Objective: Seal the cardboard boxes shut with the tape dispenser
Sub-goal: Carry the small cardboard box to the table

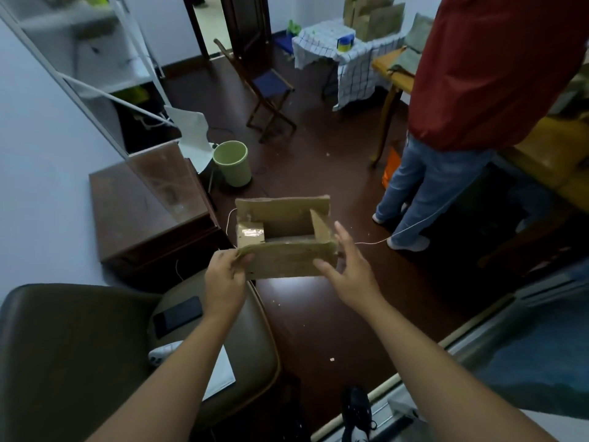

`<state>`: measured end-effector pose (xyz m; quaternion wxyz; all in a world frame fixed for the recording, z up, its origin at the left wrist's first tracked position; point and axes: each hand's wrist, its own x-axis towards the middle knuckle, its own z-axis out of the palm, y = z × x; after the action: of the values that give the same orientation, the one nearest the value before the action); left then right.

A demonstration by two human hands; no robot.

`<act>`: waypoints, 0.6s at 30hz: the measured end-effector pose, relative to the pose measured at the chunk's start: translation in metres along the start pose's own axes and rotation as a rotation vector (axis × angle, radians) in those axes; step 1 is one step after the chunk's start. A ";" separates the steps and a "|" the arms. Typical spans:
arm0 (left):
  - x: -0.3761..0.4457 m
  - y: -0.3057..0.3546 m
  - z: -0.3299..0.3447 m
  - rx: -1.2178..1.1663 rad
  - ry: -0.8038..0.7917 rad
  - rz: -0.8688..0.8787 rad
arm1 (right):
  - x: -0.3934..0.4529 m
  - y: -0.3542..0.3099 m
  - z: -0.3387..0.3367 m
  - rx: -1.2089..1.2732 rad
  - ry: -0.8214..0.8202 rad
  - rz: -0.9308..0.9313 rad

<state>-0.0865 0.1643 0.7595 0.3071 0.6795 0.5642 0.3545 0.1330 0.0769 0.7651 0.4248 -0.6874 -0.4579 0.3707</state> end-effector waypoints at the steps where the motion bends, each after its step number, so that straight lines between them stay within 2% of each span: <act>1: -0.001 0.003 -0.001 -0.023 -0.009 0.010 | 0.002 -0.005 -0.001 -0.015 0.030 -0.026; 4: -0.002 0.009 -0.005 -0.109 -0.014 -0.004 | 0.007 -0.012 -0.005 -0.121 0.072 -0.109; 6: -0.002 0.012 -0.009 -0.161 -0.012 -0.016 | 0.010 -0.013 -0.007 -0.134 0.080 -0.100; 12: 0.005 0.024 -0.010 -0.236 -0.013 -0.027 | 0.025 -0.012 -0.013 0.078 0.086 -0.038; 18: 0.023 0.032 0.006 -0.194 -0.055 0.048 | 0.048 0.001 -0.023 0.105 0.135 -0.059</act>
<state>-0.0613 0.1812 0.7857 0.3779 0.6694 0.5021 0.3961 0.1691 0.1164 0.7665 0.5007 -0.6738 -0.4284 0.3343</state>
